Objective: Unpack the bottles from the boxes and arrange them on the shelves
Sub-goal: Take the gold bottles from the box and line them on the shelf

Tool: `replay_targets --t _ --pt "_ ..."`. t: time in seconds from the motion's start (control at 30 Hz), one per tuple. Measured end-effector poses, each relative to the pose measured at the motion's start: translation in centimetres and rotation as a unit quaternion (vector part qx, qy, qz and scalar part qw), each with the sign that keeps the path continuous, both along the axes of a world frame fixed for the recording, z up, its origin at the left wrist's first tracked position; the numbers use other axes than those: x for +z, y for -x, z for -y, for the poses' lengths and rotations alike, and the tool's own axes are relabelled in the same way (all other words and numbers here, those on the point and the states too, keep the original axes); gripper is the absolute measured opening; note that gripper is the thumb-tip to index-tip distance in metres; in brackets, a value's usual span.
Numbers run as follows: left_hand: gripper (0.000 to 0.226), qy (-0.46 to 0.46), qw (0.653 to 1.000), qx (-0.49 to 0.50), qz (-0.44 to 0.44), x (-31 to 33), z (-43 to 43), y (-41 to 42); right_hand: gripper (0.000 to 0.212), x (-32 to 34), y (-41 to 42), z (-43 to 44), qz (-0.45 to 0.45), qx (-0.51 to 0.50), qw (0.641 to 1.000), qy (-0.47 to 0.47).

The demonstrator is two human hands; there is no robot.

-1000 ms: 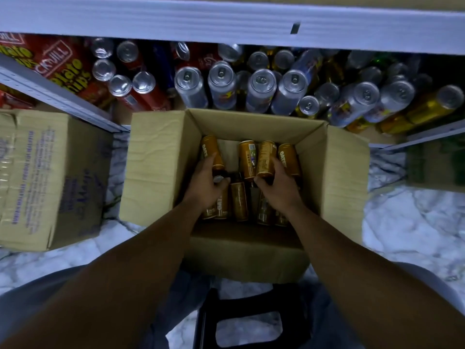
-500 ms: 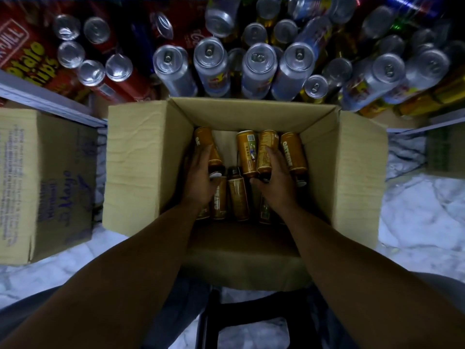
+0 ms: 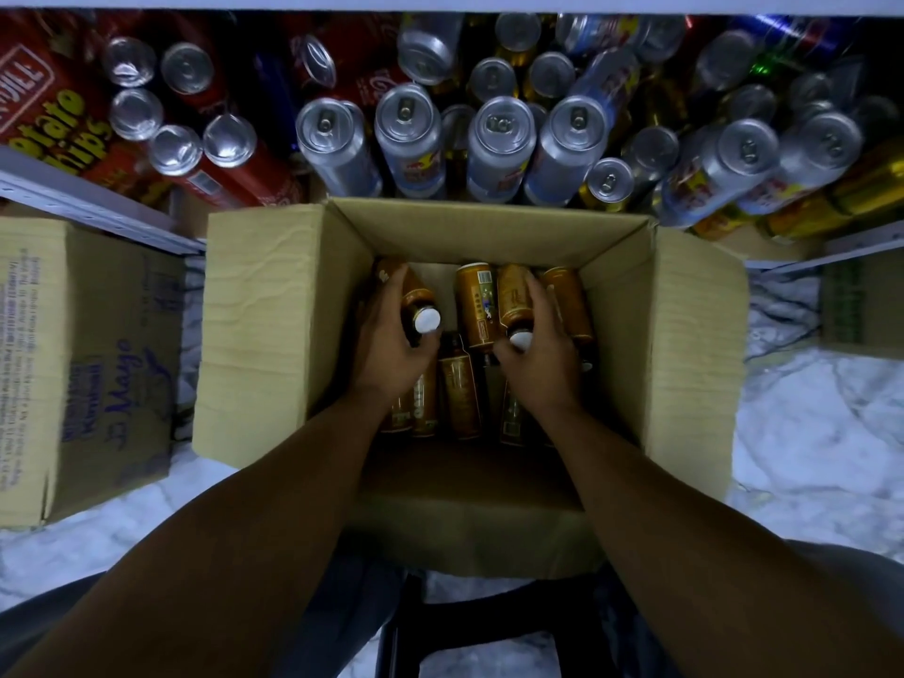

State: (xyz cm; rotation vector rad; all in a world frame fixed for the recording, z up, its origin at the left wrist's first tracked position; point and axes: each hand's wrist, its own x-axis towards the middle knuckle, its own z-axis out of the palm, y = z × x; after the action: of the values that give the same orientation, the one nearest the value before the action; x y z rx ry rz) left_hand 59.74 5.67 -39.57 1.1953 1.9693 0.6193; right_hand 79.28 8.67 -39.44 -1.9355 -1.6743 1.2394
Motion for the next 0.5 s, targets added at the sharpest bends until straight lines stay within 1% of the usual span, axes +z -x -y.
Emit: replay_targets --t 0.1,0.23,0.4,0.5 --pt "0.085 -0.041 0.999 0.024 0.023 0.6 -1.1 0.1 0.077 1.2 0.2 -1.1 -0.004 -0.040 0.997 -0.058" --pt "0.074 -0.036 0.994 0.075 0.075 1.3 -2.5 -0.2 0.064 1.0 0.5 -2.8 -0.012 -0.060 0.991 -0.116" --pt "0.060 -0.054 0.995 0.056 0.064 1.0 -2.8 -0.4 0.056 0.2 0.6 -4.0 -0.003 -0.051 0.990 -0.133" --pt "0.053 -0.070 0.995 0.051 0.046 1.0 -2.6 -0.7 0.059 -0.4 0.5 -3.7 -0.001 -0.040 0.990 -0.134"
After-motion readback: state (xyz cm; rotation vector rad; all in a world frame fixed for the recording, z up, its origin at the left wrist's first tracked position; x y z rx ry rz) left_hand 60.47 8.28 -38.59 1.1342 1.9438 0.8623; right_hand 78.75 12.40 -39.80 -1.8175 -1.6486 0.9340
